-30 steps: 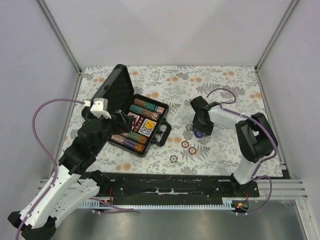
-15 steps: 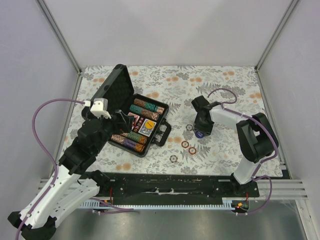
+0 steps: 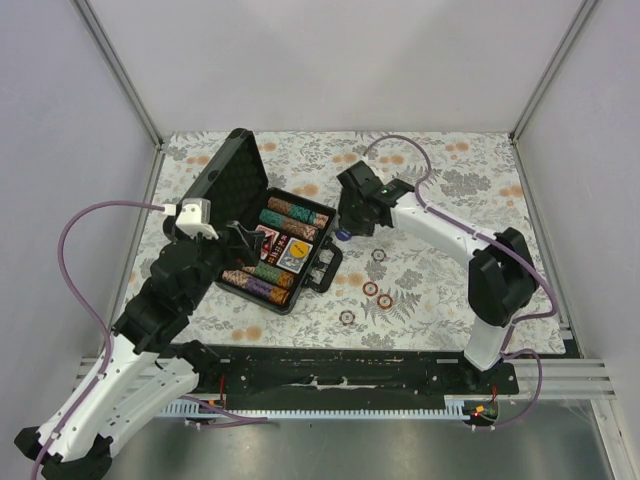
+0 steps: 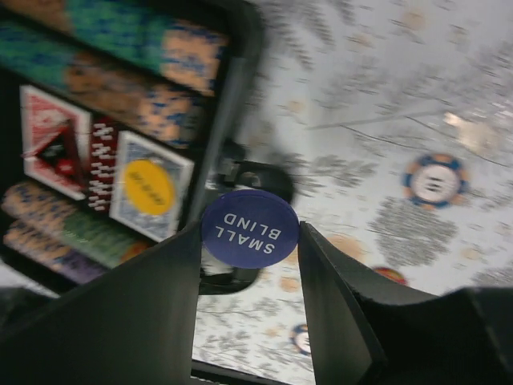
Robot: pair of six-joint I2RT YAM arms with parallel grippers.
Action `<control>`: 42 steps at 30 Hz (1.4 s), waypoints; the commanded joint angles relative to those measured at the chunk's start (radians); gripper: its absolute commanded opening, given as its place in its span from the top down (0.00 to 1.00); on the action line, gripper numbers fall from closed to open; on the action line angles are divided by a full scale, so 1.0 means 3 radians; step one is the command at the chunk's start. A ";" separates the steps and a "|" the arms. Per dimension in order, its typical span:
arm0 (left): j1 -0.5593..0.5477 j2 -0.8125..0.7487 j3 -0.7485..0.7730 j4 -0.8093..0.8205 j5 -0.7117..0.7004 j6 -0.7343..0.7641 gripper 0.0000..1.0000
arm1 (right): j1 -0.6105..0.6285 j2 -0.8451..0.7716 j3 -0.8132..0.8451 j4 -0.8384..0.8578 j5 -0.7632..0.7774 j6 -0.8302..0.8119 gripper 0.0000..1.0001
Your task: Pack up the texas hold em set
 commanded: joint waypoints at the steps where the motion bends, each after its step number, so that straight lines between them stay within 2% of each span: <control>1: -0.0009 -0.0101 0.0024 -0.0073 -0.0224 0.0116 0.06 | 0.0284 0.0358 0.0592 0.0145 -0.0029 -0.0016 0.48; 9: -0.0004 -0.0336 -0.0027 -0.0201 -0.0521 0.0106 0.06 | 0.0672 0.1146 0.1625 0.0335 -0.0009 -0.0077 0.48; 13: -0.0009 -0.0413 -0.0053 -0.0222 -0.0562 0.0101 0.06 | 0.0785 0.1463 0.1948 0.0345 0.0012 -0.0093 0.48; 30: -0.0004 -0.0465 -0.0068 -0.0217 -0.0552 0.0121 0.06 | 0.0995 0.2051 0.2429 0.0406 0.0094 -0.0159 0.48; 42: -0.0004 -0.0449 -0.0074 -0.0217 -0.0531 0.0116 0.06 | 0.1005 0.1888 0.2403 0.0401 0.0155 -0.0277 0.31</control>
